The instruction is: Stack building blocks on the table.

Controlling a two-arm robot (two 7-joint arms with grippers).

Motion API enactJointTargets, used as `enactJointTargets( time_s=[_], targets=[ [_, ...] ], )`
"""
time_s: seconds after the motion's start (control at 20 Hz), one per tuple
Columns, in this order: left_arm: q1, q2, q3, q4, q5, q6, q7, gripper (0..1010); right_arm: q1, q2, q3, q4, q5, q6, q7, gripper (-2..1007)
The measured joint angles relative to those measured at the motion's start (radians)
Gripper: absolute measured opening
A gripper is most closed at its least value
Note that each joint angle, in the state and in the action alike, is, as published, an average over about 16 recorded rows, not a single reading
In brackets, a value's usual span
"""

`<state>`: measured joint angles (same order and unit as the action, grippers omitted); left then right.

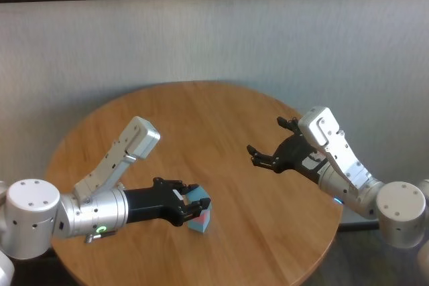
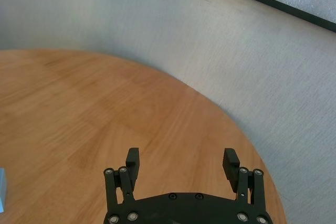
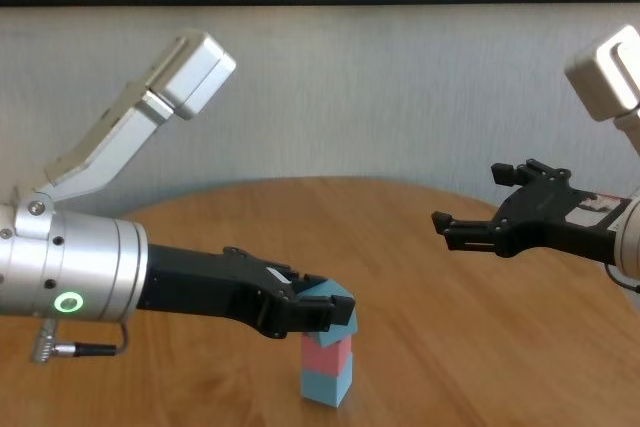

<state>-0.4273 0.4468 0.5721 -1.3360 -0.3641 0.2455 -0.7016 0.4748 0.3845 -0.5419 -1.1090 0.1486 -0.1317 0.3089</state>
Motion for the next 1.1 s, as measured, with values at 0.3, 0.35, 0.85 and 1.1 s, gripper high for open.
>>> enactJointTargets(
  time_s=[0.3, 0.35, 0.85, 1.1],
  targets=[
    [0.002, -0.001, -0.002, -0.002, -0.001, 0.000, -0.001, 481, 0.000, 0.000, 0.000, 0.000, 0.000, 0.000, 0.000, 1001],
    [0.002, -0.001, -0.003, -0.002, -0.001, 0.001, -0.001, 504, 0.000, 0.000, 0.000, 0.000, 0.000, 0.000, 0.000, 1001],
    [0.028, -0.004, -0.037, -0.026, -0.053, -0.011, 0.014, 824, 0.000, 0.000, 0.000, 0.000, 0.000, 0.000, 0.000, 1001],
    [0.074, -0.009, -0.088, -0.064, -0.122, -0.034, 0.052, 938, 0.000, 0.000, 0.000, 0.000, 0.000, 0.000, 0.000, 1001]
  ],
)
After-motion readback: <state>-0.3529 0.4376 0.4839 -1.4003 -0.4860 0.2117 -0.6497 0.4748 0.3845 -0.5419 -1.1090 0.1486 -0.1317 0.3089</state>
